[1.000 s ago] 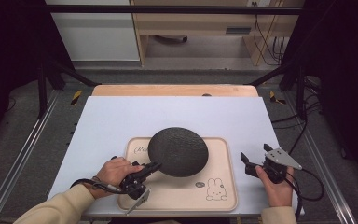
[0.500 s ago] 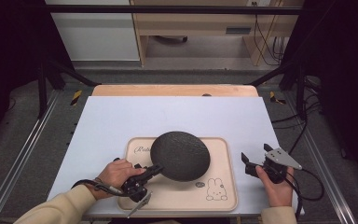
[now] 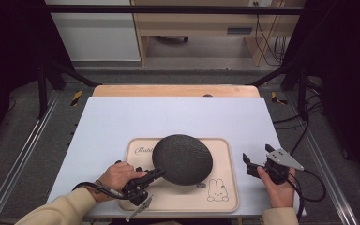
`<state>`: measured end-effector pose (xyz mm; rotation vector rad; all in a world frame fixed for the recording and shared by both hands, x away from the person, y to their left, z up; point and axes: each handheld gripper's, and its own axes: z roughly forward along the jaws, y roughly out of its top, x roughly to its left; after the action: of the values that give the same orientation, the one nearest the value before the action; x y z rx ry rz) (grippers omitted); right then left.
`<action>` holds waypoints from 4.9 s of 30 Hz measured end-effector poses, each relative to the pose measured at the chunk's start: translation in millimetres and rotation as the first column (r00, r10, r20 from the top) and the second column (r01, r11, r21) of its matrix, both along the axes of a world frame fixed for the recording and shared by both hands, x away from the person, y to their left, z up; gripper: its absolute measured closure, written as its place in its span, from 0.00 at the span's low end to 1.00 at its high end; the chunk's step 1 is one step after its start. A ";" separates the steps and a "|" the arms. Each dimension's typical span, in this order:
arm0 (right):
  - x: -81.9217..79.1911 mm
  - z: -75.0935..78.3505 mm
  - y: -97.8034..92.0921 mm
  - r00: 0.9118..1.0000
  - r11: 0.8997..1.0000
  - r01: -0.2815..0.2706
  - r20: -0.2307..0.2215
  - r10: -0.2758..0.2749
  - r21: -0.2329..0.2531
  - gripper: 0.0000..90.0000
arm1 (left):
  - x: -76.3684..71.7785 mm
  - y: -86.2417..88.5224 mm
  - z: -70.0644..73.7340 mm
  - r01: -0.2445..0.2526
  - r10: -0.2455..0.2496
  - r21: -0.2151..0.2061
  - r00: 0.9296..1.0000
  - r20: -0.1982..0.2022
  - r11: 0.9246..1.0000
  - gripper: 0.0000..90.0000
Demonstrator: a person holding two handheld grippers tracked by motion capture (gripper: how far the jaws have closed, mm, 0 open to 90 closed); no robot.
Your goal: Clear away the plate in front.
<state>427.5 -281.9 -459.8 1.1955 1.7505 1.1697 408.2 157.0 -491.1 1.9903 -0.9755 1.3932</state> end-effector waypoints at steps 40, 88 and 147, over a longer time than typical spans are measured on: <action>0.3 -0.4 0.5 1.000 1.000 -0.002 -0.007 0.002 -0.001 0.09 | 3.4 5.1 -9.9 0.036 -0.029 0.096 0.997 -0.077 0.995 0.88; 0.9 0.1 0.6 1.000 1.000 -0.005 -0.001 0.005 -0.009 0.09 | 15.7 44.0 4.5 -0.049 0.052 0.094 0.998 -0.036 0.994 0.80; 1.4 -0.5 1.2 1.000 1.000 -0.005 -0.004 0.005 -0.016 0.09 | 81.6 81.2 49.1 -0.372 0.372 -0.035 0.928 -0.006 0.927 0.54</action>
<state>428.9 -280.7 -460.3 1.1857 1.7638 1.1552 489.9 238.2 -442.0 2.2290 -0.5826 1.5925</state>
